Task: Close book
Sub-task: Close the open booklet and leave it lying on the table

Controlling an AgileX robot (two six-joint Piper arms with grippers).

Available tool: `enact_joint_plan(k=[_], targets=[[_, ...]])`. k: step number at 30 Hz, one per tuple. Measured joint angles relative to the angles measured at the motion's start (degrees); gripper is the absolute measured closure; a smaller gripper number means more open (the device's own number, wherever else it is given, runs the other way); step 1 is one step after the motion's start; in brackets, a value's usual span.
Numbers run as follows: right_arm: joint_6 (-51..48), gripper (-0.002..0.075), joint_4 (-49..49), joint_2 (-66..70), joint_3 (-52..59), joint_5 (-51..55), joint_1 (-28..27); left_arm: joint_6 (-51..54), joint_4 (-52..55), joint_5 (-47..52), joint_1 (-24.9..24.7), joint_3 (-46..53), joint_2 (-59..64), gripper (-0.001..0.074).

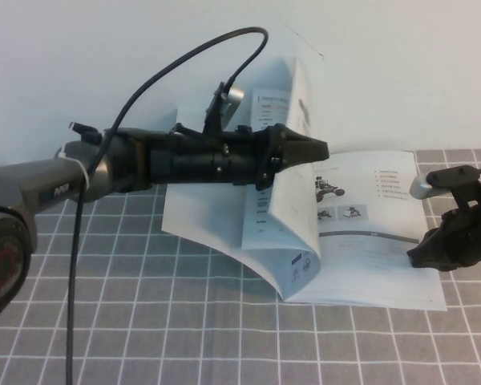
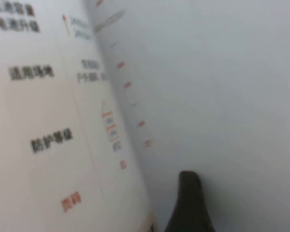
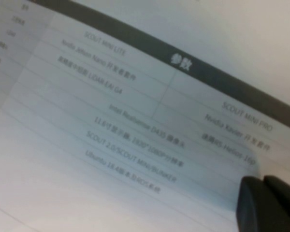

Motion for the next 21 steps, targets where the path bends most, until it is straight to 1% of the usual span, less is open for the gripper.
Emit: enact_joint_plan(k=[15, 18, 20, 21], targets=[[0.00, 0.0729, 0.14, 0.00, 0.00, 0.10, 0.00, 0.09, 0.18, -0.79, -9.57, -13.65, 0.10, 0.0286], [0.00, 0.0729, 0.18, 0.00, 0.00, 0.10, 0.00, 0.09, 0.47, -0.58, -10.53, -16.74, 0.23, 0.0286], [0.00, 0.0729, 0.18, 0.00, 0.00, 0.10, 0.00, -1.51, 3.37, 1.04, -10.29, -19.89, 0.34, 0.0286], [0.00, 0.0729, 0.18, 0.00, 0.00, 0.10, 0.00, -3.85, 6.76, 2.11, -9.88, -22.19, 0.56, 0.0287]])
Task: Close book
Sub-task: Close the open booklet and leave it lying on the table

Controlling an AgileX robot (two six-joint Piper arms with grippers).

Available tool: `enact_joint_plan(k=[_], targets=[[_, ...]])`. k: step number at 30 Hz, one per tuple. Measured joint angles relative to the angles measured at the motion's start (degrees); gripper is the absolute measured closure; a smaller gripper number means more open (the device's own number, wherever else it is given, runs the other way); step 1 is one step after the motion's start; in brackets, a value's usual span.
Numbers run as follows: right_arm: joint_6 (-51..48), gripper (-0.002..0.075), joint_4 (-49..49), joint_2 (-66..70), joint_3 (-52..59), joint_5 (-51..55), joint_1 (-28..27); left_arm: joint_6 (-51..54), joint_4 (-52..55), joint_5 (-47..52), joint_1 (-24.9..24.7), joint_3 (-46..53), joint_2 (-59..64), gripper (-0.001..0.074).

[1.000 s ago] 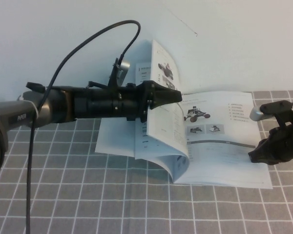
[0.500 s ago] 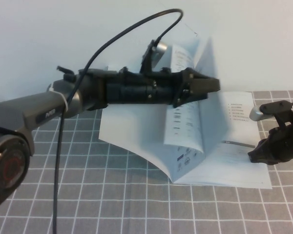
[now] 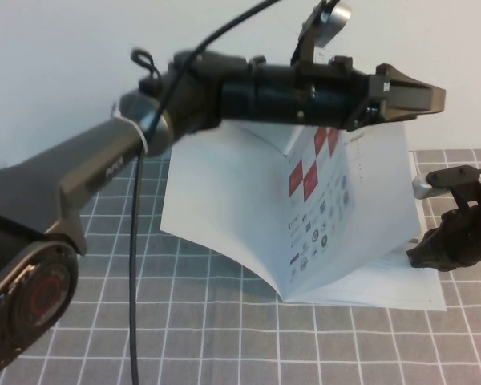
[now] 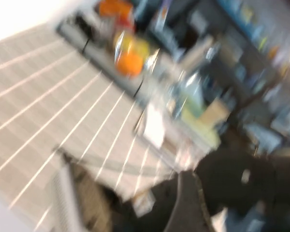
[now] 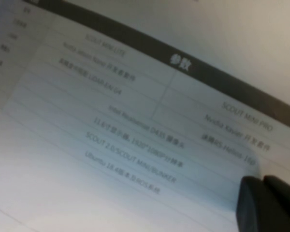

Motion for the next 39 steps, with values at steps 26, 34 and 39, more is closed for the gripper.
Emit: enact_joint_plan(k=[26, 34, 39], targets=[[0.00, 0.0729, 0.22, 0.12, 0.00, 0.23, 0.00, -39.18, 73.29, 13.83, 22.19, -14.49, 1.31, 0.0734], [0.00, 0.0729, 0.22, 0.12, 0.00, 0.33, 0.00, -36.29, 59.40, 13.48, 21.98, -10.59, 8.61, 0.0734], [0.00, 0.0729, 0.35, 0.12, 0.00, 0.52, 0.00, -31.15, 47.43, 12.90, 19.29, -10.59, 9.43, 0.0735]])
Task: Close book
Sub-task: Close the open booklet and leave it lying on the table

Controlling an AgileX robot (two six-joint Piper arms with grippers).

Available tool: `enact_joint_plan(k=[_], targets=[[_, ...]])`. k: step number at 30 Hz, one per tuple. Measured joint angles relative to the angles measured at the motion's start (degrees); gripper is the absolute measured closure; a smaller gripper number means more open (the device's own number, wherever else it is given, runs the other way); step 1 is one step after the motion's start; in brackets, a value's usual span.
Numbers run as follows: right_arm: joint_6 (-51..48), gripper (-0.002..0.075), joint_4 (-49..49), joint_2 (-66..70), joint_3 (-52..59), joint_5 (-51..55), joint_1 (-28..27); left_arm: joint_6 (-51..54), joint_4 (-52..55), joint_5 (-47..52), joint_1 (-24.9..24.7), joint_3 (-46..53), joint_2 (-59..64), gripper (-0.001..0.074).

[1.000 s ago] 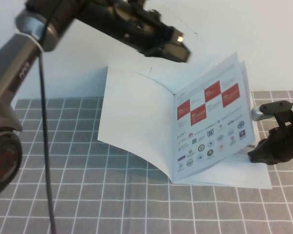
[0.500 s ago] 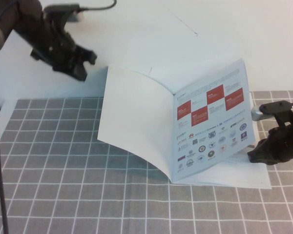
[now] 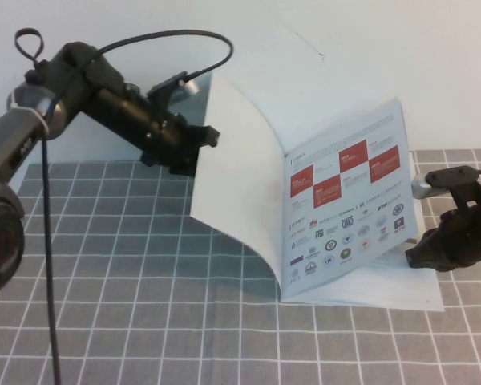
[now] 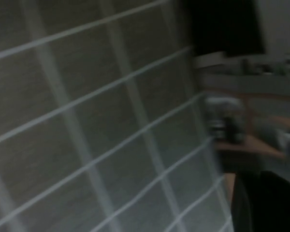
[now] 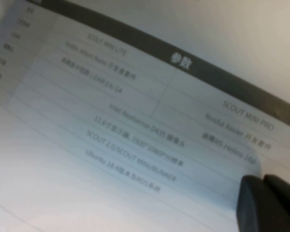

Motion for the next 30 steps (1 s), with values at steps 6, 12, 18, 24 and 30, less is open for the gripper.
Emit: enact_joint_plan(k=[6, 12, 18, 24, 30], targets=[[0.00, 0.0729, 0.37, -0.22, -0.12, 2.23, 0.00, 1.10, -3.12, -0.11, -4.32, -0.10, -0.37, 0.0736], [0.47, 0.0729, -0.83, -5.69, 0.76, 7.78, 0.67, 2.20, -4.86, -0.11, -9.08, -0.10, -0.37, 0.0736], [0.98, 0.0729, -3.14, -17.42, -0.97, 7.76, 0.67, 2.44, -5.65, -0.86, -12.32, -0.10, -0.37, 0.0736], [1.68, 0.0729, -3.66, -25.41, -2.62, 8.44, 0.67, 2.42, -6.11, -4.82, -14.98, -0.10, -0.16, 0.0736], [2.06, 0.0729, -3.95, -27.17, -2.61, 12.15, 0.67, 2.70, -6.73, -6.57, -17.05, -0.10, 1.48, 0.0736]])
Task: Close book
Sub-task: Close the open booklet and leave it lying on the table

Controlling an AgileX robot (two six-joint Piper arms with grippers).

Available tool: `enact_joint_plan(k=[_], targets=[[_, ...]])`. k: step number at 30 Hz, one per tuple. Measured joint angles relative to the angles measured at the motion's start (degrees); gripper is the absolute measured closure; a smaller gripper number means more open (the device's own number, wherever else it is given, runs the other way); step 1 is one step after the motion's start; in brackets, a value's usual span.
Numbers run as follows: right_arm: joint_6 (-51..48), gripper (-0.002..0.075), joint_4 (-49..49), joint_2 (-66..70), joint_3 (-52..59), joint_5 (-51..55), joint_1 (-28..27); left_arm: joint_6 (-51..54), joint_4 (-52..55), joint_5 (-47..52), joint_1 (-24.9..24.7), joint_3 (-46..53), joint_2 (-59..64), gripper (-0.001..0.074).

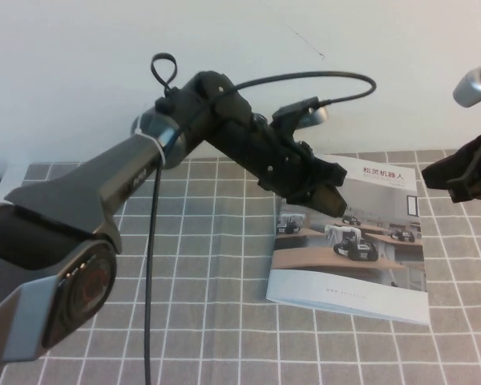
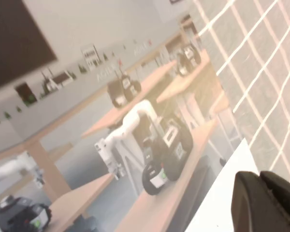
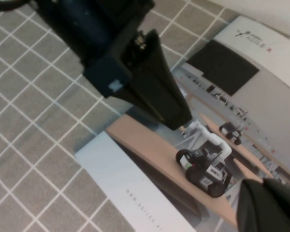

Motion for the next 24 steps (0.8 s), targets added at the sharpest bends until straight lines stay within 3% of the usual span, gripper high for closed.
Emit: enact_joint_plan(k=[14, 20, 24], targets=[[1.80, 0.0729, -8.86, -3.34, -2.80, 4.10, 0.00, -2.58, 8.28, 2.49, -0.62, 0.00, 3.56, 0.0736], [6.06, 0.0729, -20.01, -9.79, -5.72, 7.92, 0.00, -3.03, 15.35, 3.84, -0.62, 0.00, -4.06, 0.0736], [12.34, 0.0729, -27.72, -16.03, -6.04, 11.06, 0.00, -4.96, 25.99, 3.84, -0.62, 0.00, -13.44, 0.0736]])
